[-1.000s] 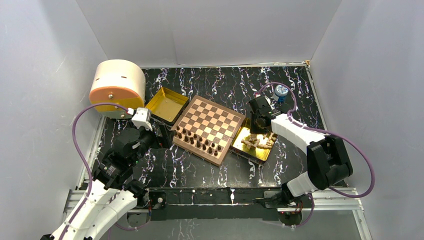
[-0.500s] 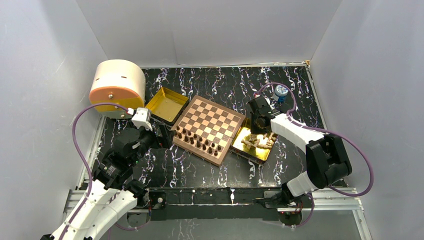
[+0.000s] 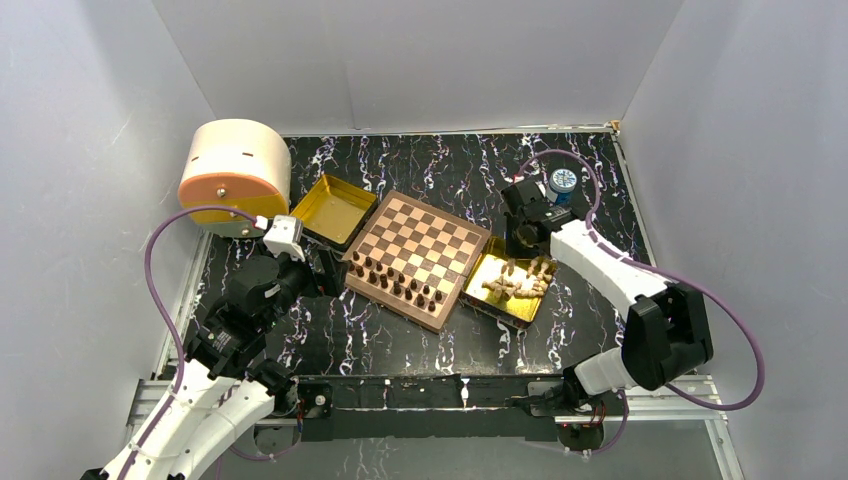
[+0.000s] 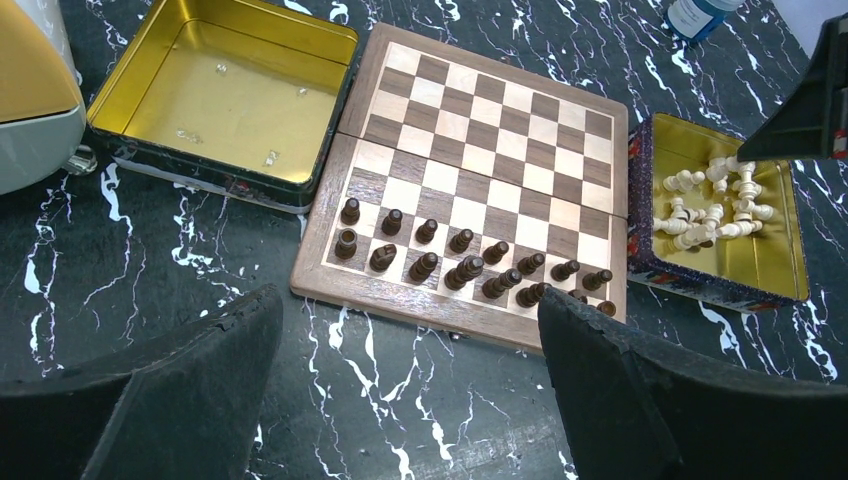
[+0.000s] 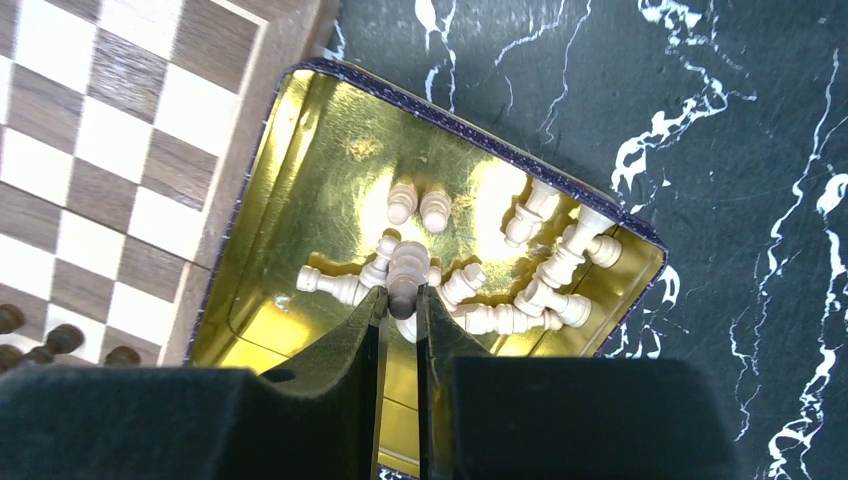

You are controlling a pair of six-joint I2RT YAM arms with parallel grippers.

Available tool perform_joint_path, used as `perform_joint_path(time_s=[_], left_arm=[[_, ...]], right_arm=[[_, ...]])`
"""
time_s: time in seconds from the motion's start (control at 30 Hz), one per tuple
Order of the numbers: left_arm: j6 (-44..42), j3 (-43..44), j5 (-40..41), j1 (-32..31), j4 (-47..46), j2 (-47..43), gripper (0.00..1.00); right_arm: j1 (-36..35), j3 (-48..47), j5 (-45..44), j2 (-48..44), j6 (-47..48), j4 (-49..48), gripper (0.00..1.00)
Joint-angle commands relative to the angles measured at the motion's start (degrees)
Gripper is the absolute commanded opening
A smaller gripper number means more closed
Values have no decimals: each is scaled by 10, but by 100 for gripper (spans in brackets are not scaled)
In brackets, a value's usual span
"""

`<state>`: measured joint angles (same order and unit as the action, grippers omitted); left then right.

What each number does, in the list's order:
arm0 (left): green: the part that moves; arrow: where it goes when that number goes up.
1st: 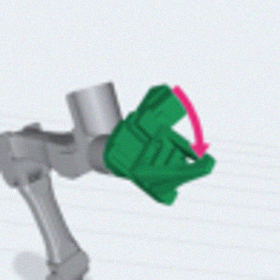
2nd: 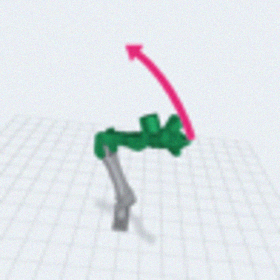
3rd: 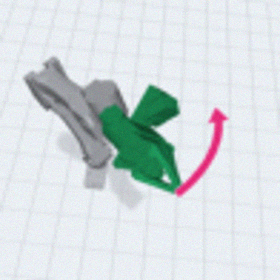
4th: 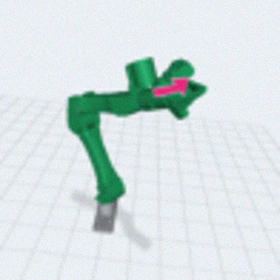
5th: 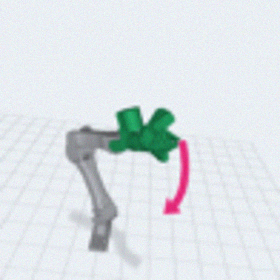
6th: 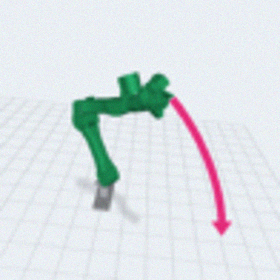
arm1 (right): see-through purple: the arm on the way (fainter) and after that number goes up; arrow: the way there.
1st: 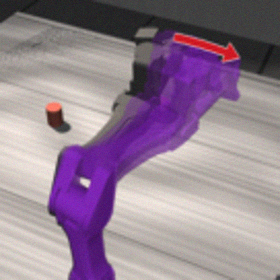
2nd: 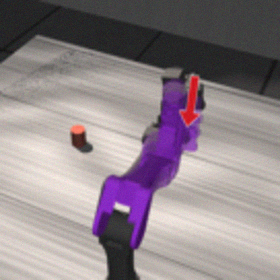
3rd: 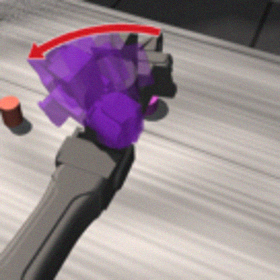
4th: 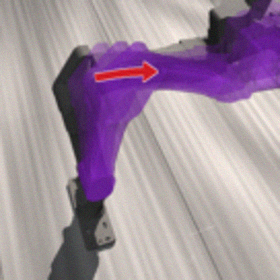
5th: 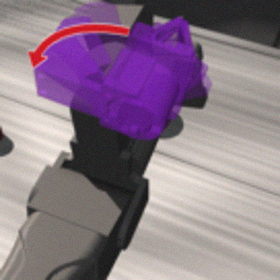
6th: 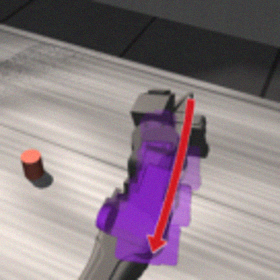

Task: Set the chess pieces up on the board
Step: Pick up the chess piece from the storage box, then place the chess piece on the chessboard.

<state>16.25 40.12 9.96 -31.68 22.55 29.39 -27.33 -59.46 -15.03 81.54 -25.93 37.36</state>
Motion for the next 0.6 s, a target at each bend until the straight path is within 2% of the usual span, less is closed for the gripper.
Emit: perform_joint_path(time_s=[0.0,0.27,0.57], left_arm=[[-10,3,9,-2,-5,-5,95],[-44,10,15,-2,10,2,95],[-40,-4,33,-2,4,-24,95]], right_arm=[[2,-49,2,-26,11,36,14],[-6,-115,58,-17,19,55,13],[-49,-185,67,43,10,46,13]])
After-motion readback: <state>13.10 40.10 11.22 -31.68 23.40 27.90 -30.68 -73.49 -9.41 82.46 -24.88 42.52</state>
